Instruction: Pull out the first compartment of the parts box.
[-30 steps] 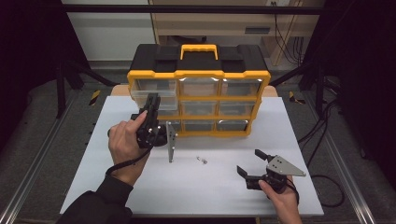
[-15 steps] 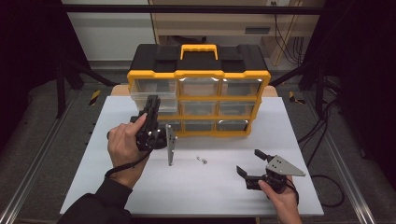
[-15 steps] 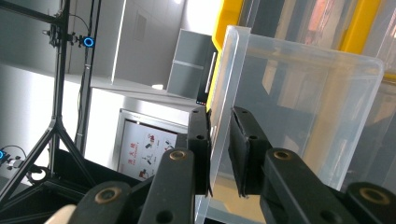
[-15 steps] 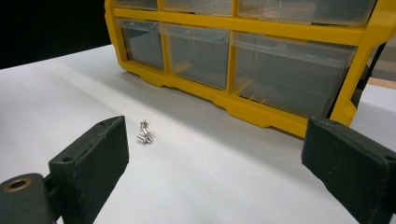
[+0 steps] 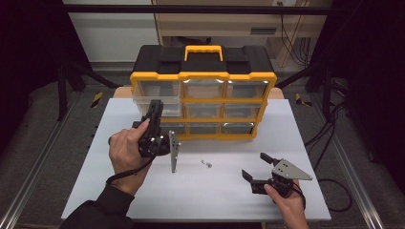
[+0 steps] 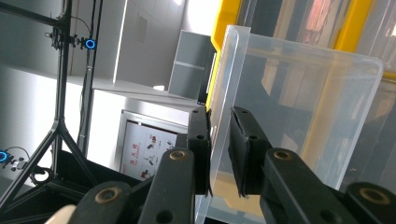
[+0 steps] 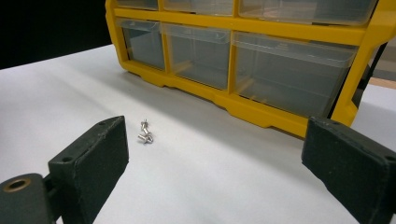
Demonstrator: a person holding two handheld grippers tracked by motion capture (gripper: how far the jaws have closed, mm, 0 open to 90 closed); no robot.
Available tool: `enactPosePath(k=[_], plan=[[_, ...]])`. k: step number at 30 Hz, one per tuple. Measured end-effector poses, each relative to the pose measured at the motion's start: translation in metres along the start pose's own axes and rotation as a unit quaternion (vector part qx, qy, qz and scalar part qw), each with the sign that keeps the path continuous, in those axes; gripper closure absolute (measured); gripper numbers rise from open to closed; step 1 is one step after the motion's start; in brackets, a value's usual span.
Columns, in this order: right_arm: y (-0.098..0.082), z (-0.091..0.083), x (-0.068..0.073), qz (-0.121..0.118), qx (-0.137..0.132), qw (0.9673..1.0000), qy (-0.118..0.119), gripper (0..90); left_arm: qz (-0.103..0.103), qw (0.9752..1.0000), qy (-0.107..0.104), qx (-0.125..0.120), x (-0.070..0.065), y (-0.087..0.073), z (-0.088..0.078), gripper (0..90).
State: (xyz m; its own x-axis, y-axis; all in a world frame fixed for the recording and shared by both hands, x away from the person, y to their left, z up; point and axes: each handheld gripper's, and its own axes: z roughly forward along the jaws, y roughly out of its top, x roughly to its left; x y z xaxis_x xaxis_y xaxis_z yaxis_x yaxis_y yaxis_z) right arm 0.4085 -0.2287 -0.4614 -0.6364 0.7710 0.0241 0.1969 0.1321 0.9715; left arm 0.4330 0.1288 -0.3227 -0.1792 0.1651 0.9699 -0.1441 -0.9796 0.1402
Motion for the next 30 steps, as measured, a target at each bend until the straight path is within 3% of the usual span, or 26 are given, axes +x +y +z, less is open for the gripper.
enactPosePath(k=[30], plan=[[0.0, 0.001, 0.001, -0.001, 0.003, 1.0, 0.001, 7.4, 0.007, 0.9999, 0.007, -0.006, -0.001, 0.004, -0.015, 77.8]])
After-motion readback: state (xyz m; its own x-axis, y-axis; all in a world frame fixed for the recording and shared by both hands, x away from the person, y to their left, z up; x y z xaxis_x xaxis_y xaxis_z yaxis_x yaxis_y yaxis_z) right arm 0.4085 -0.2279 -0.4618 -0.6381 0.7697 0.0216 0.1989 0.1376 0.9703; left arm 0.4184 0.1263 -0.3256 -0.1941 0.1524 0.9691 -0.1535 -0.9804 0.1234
